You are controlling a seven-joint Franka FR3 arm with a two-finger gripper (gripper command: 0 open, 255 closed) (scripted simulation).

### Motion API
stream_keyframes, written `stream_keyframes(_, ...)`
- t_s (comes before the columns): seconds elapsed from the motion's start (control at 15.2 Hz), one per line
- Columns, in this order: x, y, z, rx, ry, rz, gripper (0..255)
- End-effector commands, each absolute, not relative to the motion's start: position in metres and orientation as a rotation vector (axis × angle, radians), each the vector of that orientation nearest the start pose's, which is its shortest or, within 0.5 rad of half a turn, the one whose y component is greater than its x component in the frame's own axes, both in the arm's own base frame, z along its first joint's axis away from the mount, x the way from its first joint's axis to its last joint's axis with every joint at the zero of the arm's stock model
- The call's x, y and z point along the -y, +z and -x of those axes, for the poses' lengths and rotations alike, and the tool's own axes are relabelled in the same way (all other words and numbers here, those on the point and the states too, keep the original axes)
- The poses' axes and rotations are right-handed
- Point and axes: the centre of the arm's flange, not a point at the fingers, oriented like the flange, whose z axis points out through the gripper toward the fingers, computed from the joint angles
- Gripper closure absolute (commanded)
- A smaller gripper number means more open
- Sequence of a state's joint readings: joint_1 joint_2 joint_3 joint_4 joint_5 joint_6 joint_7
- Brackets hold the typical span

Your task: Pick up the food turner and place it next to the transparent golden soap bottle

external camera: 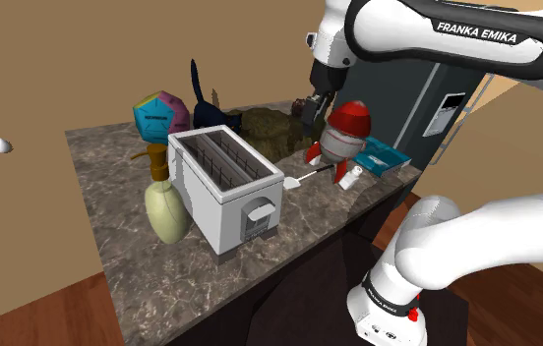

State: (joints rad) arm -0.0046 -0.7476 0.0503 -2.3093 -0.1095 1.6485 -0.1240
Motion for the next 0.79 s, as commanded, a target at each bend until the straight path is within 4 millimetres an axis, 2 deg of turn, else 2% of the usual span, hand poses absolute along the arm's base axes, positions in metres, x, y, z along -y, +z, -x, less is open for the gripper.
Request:
stream_keyframes(0.0, -0.009, 0.608, -0.326, 0.265, -0.131, 3.276, 0)
stream_keyframes(0.33, 0.041, 0.562, -0.322, 0.650, -0.087, 3.204, 0)
stream_keyframes(0.73, 0.100, 0.507, -0.330, 1.092, -0.033, 3.055, 0)
